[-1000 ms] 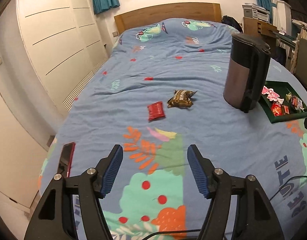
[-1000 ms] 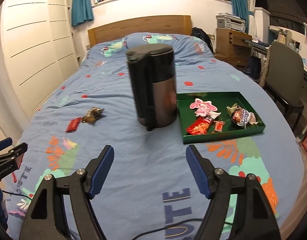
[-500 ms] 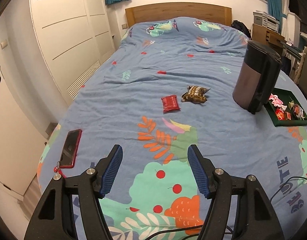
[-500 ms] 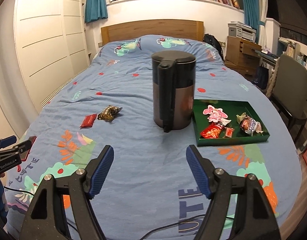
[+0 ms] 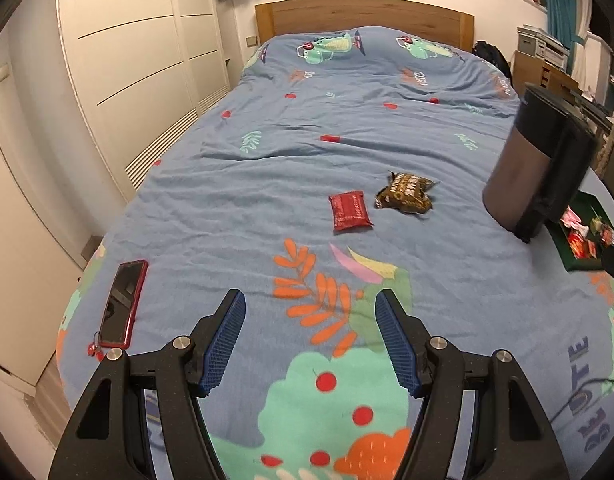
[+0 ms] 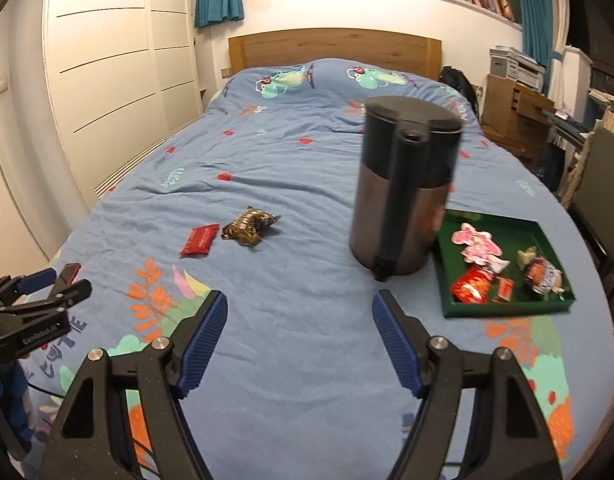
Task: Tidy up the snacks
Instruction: 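Move both open tools toward the red bar and brown Nutrition bag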
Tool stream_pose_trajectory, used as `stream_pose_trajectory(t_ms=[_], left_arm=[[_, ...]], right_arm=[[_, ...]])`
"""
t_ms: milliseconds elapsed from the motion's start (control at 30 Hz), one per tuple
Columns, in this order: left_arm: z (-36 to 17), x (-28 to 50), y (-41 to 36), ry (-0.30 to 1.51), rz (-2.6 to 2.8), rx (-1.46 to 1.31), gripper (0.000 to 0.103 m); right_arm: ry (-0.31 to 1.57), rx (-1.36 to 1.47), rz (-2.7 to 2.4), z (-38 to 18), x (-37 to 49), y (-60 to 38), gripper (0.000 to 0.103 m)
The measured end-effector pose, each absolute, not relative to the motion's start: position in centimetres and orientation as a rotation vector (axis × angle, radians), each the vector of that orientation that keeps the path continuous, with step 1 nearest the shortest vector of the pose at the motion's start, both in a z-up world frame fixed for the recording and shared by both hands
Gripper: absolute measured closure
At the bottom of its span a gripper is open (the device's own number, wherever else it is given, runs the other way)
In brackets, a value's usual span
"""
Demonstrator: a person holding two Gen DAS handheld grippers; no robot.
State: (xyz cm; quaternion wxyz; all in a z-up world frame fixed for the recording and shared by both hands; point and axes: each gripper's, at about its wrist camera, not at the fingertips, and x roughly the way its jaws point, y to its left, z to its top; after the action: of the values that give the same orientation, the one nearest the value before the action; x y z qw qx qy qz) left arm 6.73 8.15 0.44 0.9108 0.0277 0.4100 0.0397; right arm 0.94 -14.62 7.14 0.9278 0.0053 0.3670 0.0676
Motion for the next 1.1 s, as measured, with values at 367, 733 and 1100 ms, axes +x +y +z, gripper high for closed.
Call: stream_pose_trajectory(t_ms=[367, 733, 1100], left_arm=[[-2.8, 13.7, 10.8, 0.863, 0.124, -0.051, 0.041], [-6.2, 17.6, 10.4, 0.894, 0.126, -0.079, 0.041], [-6.9, 19.8, 9.1, 0.897, 0.111, -0.077, 0.041]], right_arm=[[0.769, 0.063, 0.195, 4.4, 7.8, -11.4, 0.000], [0.792, 0.083, 0.222, 1.5, 12.0, -9.2, 0.000], [0.820, 0.075, 0.225, -0.5, 14.2, -8.1, 0.000]])
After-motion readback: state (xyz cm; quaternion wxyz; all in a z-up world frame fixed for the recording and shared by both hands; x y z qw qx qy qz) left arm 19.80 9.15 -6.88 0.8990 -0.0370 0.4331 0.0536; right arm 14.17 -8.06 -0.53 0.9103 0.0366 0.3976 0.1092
